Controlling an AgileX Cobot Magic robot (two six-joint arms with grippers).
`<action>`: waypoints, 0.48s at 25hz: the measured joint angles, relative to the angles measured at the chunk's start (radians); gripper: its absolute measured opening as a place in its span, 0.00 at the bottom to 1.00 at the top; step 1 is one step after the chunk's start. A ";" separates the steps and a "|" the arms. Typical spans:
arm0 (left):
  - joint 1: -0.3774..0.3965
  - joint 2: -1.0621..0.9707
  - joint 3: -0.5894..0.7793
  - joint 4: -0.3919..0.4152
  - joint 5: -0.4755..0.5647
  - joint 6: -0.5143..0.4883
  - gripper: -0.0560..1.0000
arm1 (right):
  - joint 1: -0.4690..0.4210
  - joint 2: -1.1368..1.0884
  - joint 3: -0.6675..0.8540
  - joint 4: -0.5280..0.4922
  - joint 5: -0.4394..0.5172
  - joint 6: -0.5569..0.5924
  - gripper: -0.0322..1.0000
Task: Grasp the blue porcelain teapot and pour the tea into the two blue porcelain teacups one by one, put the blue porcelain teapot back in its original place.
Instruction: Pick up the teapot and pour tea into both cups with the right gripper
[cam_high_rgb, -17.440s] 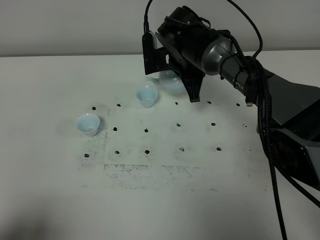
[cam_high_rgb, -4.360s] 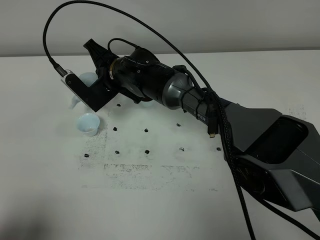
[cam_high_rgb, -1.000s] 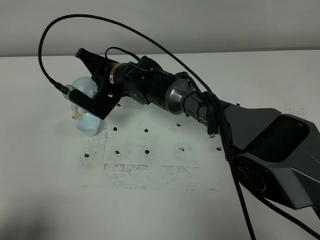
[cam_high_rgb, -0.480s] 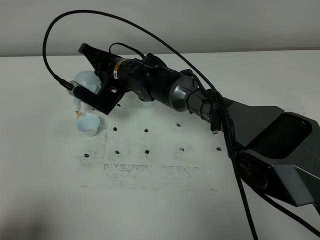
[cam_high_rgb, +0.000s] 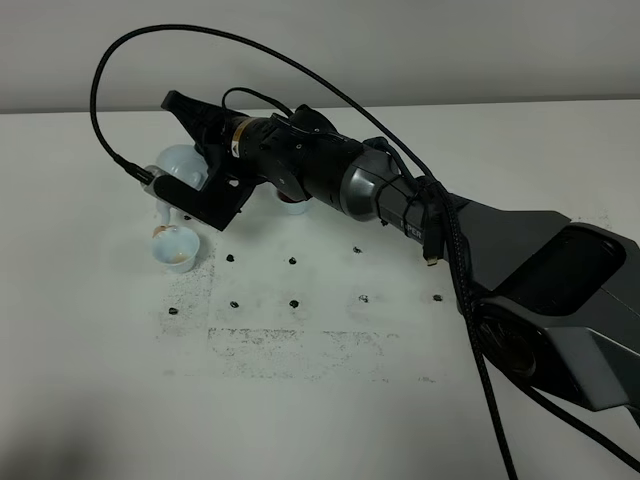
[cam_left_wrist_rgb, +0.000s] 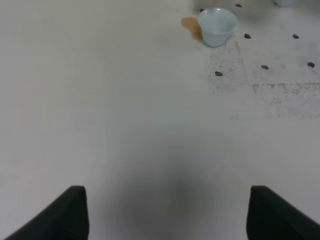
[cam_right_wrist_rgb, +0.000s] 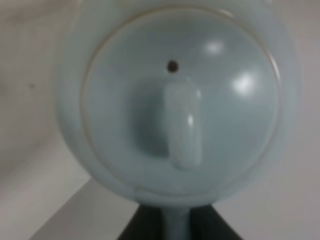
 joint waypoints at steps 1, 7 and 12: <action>0.000 0.000 0.000 0.000 0.000 0.000 0.68 | 0.000 0.000 0.000 0.000 0.002 -0.002 0.11; 0.000 0.000 0.000 0.000 0.000 0.000 0.68 | -0.003 0.000 0.000 0.002 0.021 -0.026 0.11; 0.000 0.000 0.000 0.000 0.000 0.000 0.68 | -0.005 0.000 0.000 0.002 0.013 -0.035 0.11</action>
